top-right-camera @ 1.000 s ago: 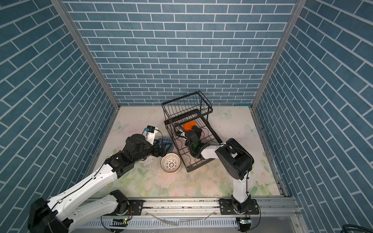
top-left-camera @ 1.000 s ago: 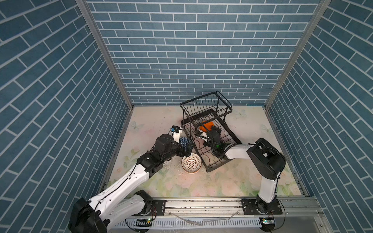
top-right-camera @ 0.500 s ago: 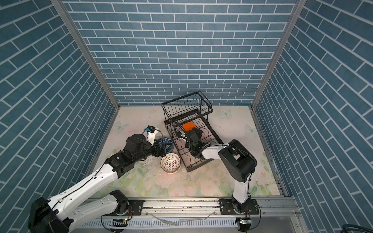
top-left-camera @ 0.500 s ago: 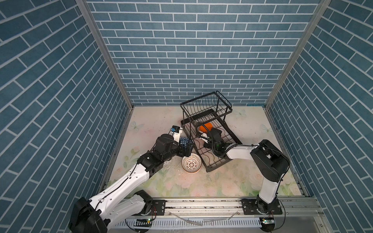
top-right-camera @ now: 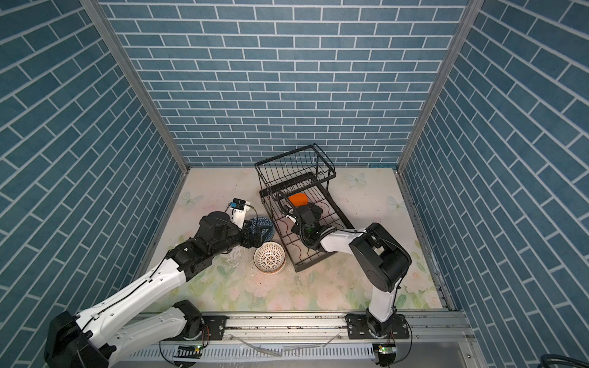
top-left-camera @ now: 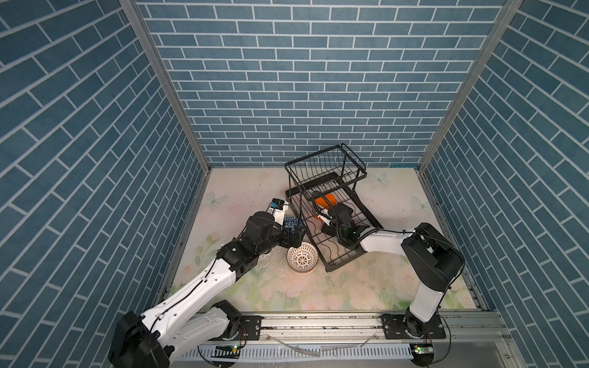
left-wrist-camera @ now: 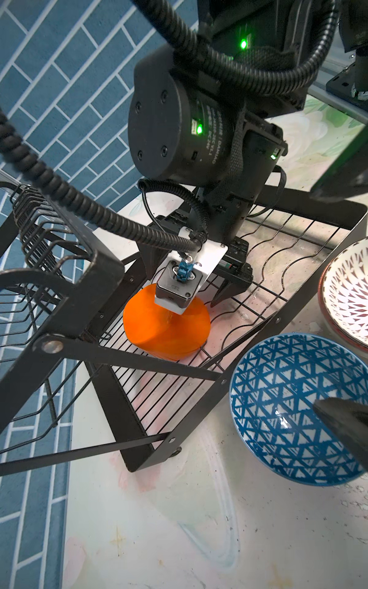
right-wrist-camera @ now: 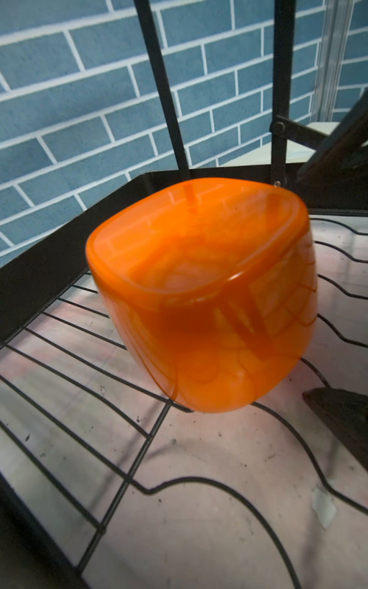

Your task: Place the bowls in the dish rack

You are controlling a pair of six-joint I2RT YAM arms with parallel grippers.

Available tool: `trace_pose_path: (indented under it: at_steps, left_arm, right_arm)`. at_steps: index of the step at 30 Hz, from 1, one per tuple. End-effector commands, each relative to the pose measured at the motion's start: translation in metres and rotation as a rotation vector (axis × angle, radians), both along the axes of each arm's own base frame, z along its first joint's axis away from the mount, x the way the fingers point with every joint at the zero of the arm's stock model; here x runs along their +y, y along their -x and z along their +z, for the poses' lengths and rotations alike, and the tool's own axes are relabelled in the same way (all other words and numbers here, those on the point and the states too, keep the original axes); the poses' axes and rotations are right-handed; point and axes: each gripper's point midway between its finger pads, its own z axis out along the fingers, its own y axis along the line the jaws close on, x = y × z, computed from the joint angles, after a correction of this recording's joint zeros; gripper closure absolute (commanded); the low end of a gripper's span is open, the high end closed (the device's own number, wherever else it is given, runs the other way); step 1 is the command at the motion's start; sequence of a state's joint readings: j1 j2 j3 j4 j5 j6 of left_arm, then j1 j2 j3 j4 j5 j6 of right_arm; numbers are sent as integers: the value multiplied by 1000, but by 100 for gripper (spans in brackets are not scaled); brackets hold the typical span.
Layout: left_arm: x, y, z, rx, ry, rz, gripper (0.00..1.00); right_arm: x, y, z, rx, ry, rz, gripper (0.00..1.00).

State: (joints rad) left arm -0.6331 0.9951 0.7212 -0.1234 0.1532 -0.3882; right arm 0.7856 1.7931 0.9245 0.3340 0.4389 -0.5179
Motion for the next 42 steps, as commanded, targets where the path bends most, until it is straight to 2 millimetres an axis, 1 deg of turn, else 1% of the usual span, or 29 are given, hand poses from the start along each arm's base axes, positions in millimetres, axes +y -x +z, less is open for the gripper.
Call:
trace_pose_path:
  at_steps: [1,7,11,13,23,30,33,36,42]
  left_arm:
    - [2,0,-1,-1,-11,-2,2]
    - [4,2,-3,-4,-5,2,2]
    - [4,2,-1,-10,-1,6,2]
    - [4,3,-1,-8,-1,3,3]
    - [6,2,-3,-5,-10,12,3]
    - [7,3,-6,3,-21,14,3]
    - [7,4,-6,5,-18,15,2]
    - [7,4,-4,2,-15,12,3]
    - [8,4,-5,6,-19,16,3]
  right_arm:
    - [-7,8,-1,46,-71,-52,1]
    - [-18,1,0,44,-87,-97,3]
    - [-23,-12,8,24,-120,-141,4]
    - [-25,-18,8,21,-122,-152,4]
    - [-14,-48,13,-17,-159,-174,6]
    - [-12,-67,18,-72,-193,-211,6]
    - [-14,-74,17,-90,-201,-230,6]
    - [-15,-80,15,-101,-206,-245,6]
    - [-15,-87,18,-117,-243,-271,6]
